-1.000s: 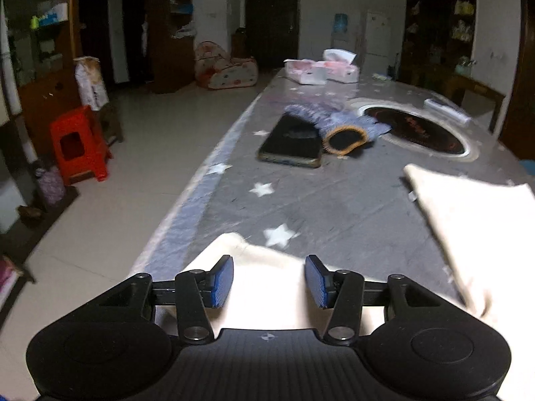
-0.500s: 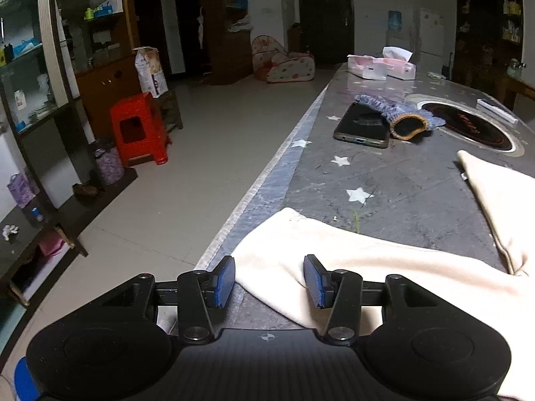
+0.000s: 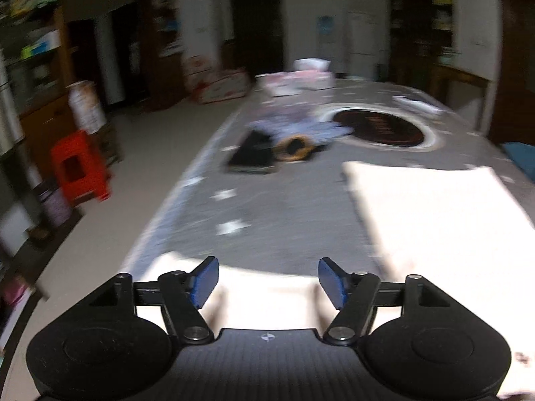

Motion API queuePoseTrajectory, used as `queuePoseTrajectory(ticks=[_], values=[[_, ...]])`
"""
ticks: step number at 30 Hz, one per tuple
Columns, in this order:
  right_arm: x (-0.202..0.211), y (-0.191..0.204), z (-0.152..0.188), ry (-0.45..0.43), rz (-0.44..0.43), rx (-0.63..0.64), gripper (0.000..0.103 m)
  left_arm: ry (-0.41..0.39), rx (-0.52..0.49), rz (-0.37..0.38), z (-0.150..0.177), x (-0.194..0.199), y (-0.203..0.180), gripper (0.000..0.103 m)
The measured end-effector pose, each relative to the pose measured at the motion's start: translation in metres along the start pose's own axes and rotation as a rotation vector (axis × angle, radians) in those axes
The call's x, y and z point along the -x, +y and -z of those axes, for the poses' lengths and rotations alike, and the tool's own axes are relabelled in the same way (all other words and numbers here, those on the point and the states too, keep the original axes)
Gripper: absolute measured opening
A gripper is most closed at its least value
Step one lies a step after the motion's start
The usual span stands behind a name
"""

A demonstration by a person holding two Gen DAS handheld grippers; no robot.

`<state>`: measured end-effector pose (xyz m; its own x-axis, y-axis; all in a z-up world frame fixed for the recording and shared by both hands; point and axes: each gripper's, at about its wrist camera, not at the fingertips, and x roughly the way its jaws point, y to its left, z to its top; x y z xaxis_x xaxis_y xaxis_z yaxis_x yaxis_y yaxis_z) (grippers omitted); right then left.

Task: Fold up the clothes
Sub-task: 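Grasp the other sleeve with the right tool and lift it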

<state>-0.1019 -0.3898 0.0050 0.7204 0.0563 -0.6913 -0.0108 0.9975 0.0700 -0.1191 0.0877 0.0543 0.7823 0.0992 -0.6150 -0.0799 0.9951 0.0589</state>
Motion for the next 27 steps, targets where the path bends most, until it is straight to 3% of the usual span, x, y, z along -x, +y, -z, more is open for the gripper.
queuePoseTrajectory(ticks=[6,11,16,24,27], values=[[-0.011,-0.043,-0.007,-0.011,0.022,-0.165,0.092,-0.048,-0.104,0.122,-0.005,0.010,-0.049,0.087],[-0.023,-0.073,-0.010,-0.001,-0.011,-0.303,0.076,-0.050,-0.150,0.175,-0.004,0.009,-0.075,0.090],[-0.035,-0.092,-0.008,0.005,-0.070,-0.417,0.066,-0.038,-0.178,0.198,-0.001,0.005,-0.089,0.090],[-0.034,-0.083,-0.015,-0.063,-0.027,-0.351,0.041,-0.029,-0.200,0.216,0.002,0.004,-0.098,0.091],[-0.031,-0.078,-0.017,-0.081,-0.028,-0.319,0.025,-0.029,-0.204,0.224,0.003,0.004,-0.100,0.091]])
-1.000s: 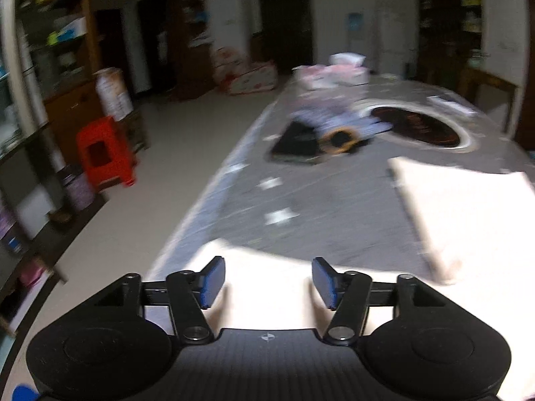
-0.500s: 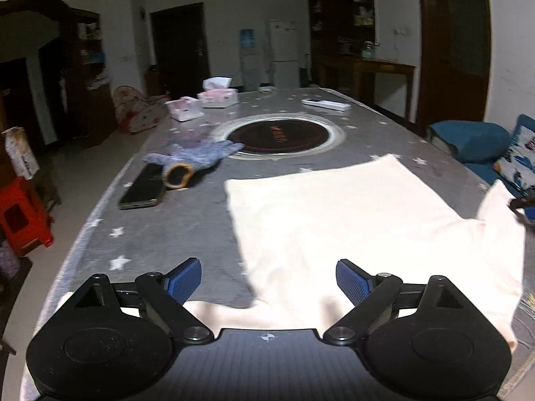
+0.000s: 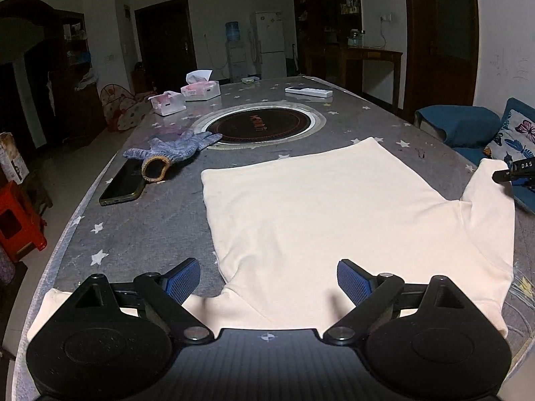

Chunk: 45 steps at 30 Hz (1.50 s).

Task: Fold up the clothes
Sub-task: 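Grasp the other sleeve with the right tool and lift it, then lay the held sleeve across the sweatshirt body and open the right tool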

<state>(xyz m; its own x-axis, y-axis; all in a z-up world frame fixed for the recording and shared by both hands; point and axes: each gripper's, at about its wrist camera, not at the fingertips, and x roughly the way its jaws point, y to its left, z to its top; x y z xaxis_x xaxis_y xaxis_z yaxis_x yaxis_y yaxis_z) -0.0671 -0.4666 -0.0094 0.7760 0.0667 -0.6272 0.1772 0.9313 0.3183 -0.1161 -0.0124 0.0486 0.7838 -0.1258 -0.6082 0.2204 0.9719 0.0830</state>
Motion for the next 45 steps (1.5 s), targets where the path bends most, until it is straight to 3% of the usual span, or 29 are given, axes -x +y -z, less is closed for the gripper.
queuePoseTrajectory(ticks=[6,15,22,27,28,31,33,35,40,43,45], values=[[0.009,0.007,-0.002,-0.022,-0.014,-0.003,0.009,-0.001,-0.008,0.017,0.000,-0.001,-0.006,0.091],[0.043,0.055,-0.014,-0.038,-0.178,0.060,0.006,-0.012,-0.040,0.089,0.001,-0.001,-0.023,0.092],[0.068,0.113,-0.025,-0.037,-0.348,0.142,0.006,-0.018,-0.012,0.065,0.012,0.009,-0.007,0.093],[0.061,0.138,-0.018,-0.011,-0.315,0.215,0.008,-0.022,0.007,0.045,0.021,0.017,0.007,0.094],[0.058,0.139,-0.014,0.002,-0.303,0.220,0.010,-0.020,0.008,0.040,0.022,0.018,0.010,0.094],[0.050,0.136,0.000,0.033,-0.238,0.234,0.041,-0.013,0.019,0.023,0.028,0.017,0.018,0.094],[0.047,0.129,0.011,0.048,-0.190,0.259,0.042,-0.006,0.037,0.009,0.031,0.017,0.024,0.094],[0.046,0.121,0.021,0.059,-0.137,0.294,0.060,-0.020,0.051,-0.011,0.036,0.020,0.032,0.094],[0.046,0.099,0.036,0.030,-0.004,0.361,0.074,-0.053,0.098,-0.112,0.051,0.031,0.059,0.094],[0.041,0.089,0.041,-0.001,0.077,0.404,0.082,-0.082,0.134,-0.215,0.061,0.039,0.081,0.094],[0.037,0.085,0.044,-0.036,0.134,0.431,0.089,-0.098,0.163,-0.287,0.067,0.044,0.097,0.100]])
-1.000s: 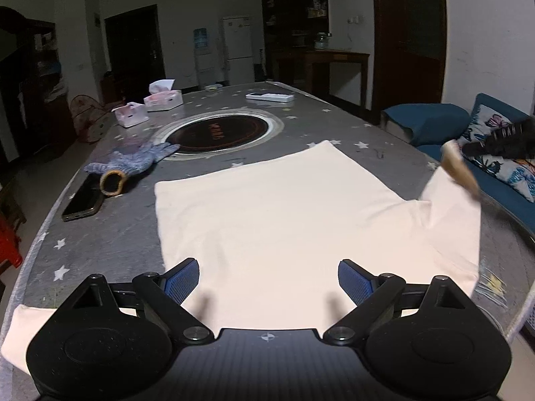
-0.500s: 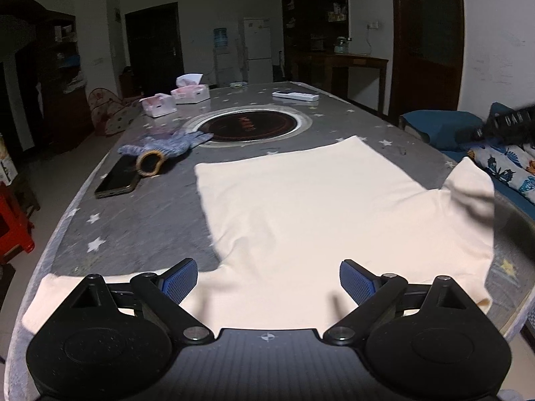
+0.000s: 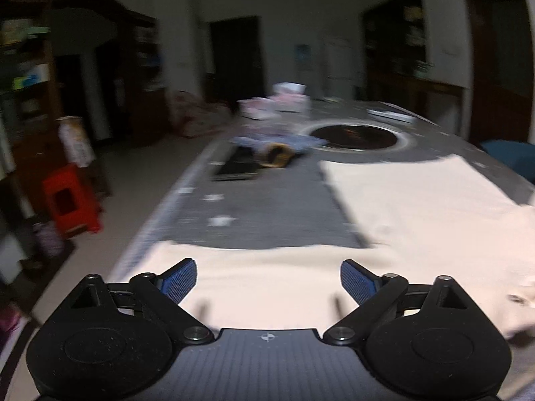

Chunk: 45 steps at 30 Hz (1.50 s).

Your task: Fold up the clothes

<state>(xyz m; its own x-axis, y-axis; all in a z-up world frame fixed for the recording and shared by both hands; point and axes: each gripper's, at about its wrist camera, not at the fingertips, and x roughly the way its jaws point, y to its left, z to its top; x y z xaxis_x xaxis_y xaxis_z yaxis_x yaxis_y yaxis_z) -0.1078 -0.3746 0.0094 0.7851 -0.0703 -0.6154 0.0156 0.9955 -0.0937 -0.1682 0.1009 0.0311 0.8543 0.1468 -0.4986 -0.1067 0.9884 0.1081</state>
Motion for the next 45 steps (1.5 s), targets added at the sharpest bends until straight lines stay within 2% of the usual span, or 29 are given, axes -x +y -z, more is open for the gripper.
queuePoseTrajectory(ticks=[4,11,16,24,29,34,39,45], values=[[-0.009,-0.009,0.004,-0.022,0.070,0.017,0.091,-0.054,0.037,-0.145,0.006,0.000,0.032,0.103],[-0.023,-0.038,0.007,-0.050,0.159,-0.053,0.094,-0.038,0.006,-0.274,0.017,-0.019,0.059,0.103],[-0.032,-0.058,0.012,-0.029,0.166,-0.107,0.096,0.000,0.015,-0.347,0.026,-0.034,0.070,0.103],[-0.034,-0.070,0.018,-0.038,0.119,-0.174,0.098,0.025,0.084,-0.401,0.028,-0.038,0.083,0.103],[-0.030,-0.060,0.017,-0.055,0.154,-0.121,0.100,0.033,0.081,-0.444,0.031,-0.034,0.085,0.103],[-0.029,-0.045,0.014,-0.067,0.170,-0.054,0.101,0.053,0.129,-0.492,0.036,-0.032,0.091,0.103],[-0.029,-0.037,0.011,-0.077,0.171,-0.009,0.101,0.043,0.166,-0.465,0.040,-0.026,0.097,0.103],[-0.030,-0.036,0.010,-0.077,0.177,-0.022,0.101,0.064,0.178,-0.448,0.039,-0.027,0.105,0.103]])
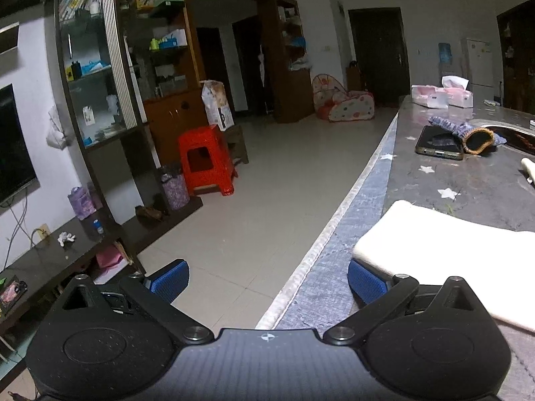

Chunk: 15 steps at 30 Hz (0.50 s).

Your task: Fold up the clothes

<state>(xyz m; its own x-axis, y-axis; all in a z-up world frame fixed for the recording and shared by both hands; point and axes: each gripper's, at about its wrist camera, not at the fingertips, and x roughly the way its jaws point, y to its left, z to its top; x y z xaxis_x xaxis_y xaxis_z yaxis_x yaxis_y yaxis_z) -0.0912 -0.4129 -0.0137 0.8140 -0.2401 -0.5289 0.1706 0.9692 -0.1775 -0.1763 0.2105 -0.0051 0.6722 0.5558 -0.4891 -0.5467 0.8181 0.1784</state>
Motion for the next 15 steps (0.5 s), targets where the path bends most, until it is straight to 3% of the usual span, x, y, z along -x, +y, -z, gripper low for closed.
queuePoseTrajectory(ticks=[11,15], values=[[0.001,-0.004,0.001,0.009,-0.018,-0.043,0.101,0.024,-0.032,-0.013,-0.006,-0.007,0.004,0.103],[0.003,-0.002,0.001,0.007,-0.027,-0.048,0.101,-0.001,-0.045,-0.058,-0.006,-0.011,0.004,0.103]])
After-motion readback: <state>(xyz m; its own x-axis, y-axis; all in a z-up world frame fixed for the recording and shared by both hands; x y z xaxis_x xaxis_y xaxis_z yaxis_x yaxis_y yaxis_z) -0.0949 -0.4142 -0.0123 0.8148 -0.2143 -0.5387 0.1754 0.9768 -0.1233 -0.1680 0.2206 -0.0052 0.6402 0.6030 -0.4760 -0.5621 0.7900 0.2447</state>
